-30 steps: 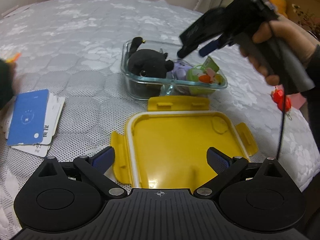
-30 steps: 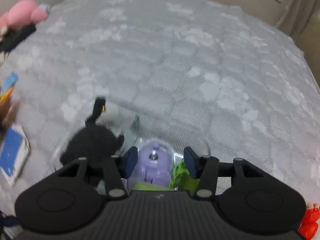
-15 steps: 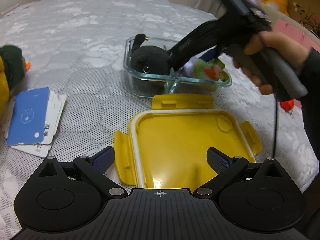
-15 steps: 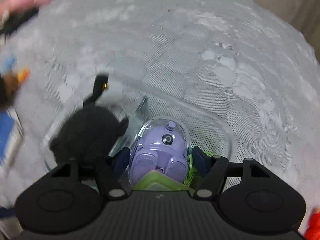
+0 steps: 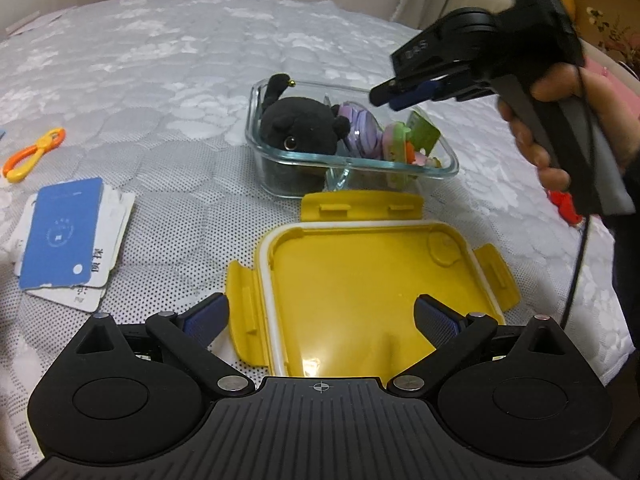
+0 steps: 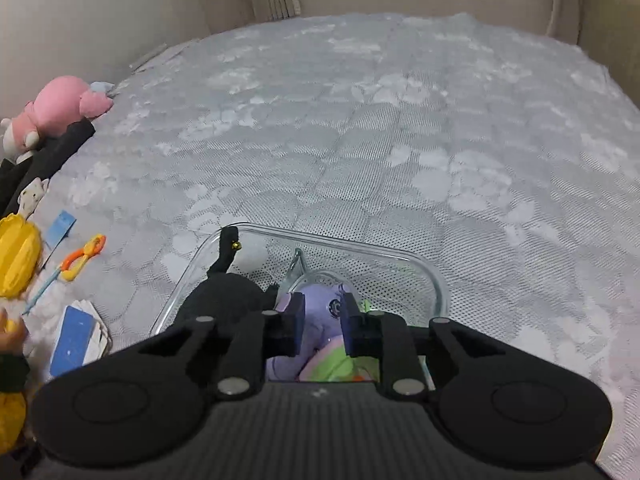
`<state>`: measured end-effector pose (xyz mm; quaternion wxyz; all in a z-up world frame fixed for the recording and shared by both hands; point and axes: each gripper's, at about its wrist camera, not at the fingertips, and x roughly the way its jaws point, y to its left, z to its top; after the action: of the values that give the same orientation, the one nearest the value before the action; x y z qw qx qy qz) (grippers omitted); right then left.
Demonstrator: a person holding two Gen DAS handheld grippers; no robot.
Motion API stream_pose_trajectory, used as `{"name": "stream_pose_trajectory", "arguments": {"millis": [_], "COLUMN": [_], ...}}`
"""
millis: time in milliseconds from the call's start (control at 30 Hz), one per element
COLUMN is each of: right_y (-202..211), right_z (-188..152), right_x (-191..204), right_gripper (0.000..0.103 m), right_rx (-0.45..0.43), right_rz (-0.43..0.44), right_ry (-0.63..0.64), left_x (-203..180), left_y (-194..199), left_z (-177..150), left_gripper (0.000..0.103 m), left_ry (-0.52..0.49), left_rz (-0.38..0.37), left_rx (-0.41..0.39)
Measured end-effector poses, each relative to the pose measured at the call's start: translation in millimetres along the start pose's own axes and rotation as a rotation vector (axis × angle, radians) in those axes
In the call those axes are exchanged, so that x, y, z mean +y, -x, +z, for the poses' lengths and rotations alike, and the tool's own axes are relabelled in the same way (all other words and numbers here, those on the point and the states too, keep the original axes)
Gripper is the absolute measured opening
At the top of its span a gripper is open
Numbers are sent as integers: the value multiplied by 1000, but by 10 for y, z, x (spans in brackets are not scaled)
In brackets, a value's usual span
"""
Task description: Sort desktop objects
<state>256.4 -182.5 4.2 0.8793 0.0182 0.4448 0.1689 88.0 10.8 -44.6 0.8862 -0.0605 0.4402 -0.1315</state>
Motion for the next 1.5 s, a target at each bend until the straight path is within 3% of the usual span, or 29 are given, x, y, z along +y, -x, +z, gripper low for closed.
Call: {"name": "stream_pose_trajectory", "arguments": {"millis": [33,200,300,500,633,700,833,867,1033,1333,1500], "right_y": [40,295,512,651,682,747,956,991,1066,1109,1112], "right_z": [-46,-346,-545,-821,-983,-1114,-1417,-1482,-1697,-1841,-1858], "right_x": [-11,-108,-184,-193,-144,-141,-178,-201,-255,-408,-345], "right_gripper": [33,33,33,33,45,45,46,50,57,60,72], "right_rx": [-6,-61,-93,-44,-45,-71,-168,-181,-151,-126,-124], "right_rz": [-12,-46,16,142,179,187,164,143,63,105,114], "right_ry": [-5,-45,-89,-127,-138,-158,-205,-227,-266,-311,-279], "left_x": [-9,-57,-97,-103,-122,-148,-205,-217,-316,-521,-530], "left_y": [-3,-15,-14,2,88,128,142,132,122,171,194], "left_z": [-2,-12,-30,-30,-20,-22,-20,-17,-3,-70,-82], "left_gripper": [101,101,101,101,101,101,101,101,101,101,101], "left_ry": [-1,-6,-14,5,-11,-26,-47,-48,-62,-120,-125], "left_rz": [2,15,27,35,63,70,93,98,109,123,127], "left_rx": [2,11,16,26,10,1,-9,-11,-16,-19,-24]}}
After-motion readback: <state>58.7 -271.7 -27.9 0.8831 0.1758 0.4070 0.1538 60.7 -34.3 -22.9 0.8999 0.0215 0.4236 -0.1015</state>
